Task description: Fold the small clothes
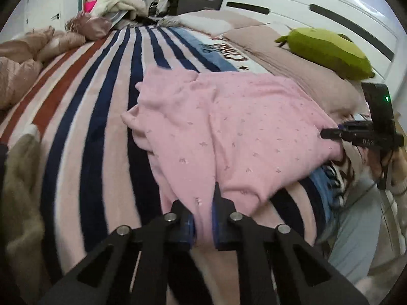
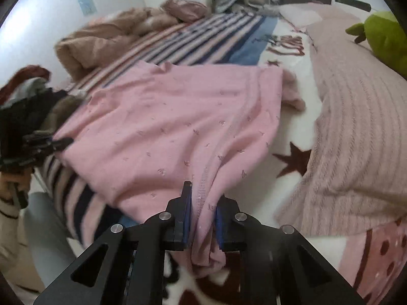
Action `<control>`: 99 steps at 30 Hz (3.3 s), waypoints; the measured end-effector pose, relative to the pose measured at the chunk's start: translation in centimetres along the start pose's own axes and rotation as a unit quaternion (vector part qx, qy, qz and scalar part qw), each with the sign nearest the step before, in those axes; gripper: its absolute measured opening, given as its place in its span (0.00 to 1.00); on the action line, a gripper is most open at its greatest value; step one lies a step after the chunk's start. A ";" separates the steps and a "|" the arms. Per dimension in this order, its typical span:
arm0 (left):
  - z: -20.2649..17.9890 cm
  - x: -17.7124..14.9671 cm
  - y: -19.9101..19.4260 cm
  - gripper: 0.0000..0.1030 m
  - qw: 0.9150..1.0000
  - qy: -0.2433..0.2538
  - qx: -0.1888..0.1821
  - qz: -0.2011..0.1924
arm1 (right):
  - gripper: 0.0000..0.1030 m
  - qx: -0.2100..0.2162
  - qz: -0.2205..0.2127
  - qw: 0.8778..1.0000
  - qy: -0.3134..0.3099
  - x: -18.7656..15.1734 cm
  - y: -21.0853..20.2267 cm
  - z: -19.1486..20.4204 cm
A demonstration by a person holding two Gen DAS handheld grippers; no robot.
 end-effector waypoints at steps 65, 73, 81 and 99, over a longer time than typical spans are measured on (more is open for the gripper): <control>10.3 13.3 10.1 0.23 0.988 -0.152 0.012 -0.007 | 0.50 -0.052 -0.016 0.998 0.024 11.2 6.0 -1.5; 13.7 12.7 9.0 0.34 0.972 -0.178 0.152 -0.007 | 0.50 -0.062 -0.010 0.997 0.033 10.9 6.3 -2.6; 10.5 9.8 2.1 0.58 0.983 -0.152 0.086 -0.060 | 0.45 -0.050 -0.049 0.997 0.021 8.6 2.7 -0.7; -0.4 -6.6 -0.6 0.82 0.957 -0.261 -0.108 -0.063 | 0.08 0.042 -0.087 0.995 -0.028 0.6 2.8 12.6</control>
Point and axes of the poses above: each gripper's, at about its wrist camera, not at the fingertips, and y roughly the way its jaws point, z to its left, x to its top, the point moved 4 cm from there along y, roughly the way its jaws point, and after that the axes turned 7 degrees about z, right-handed, at the moved point
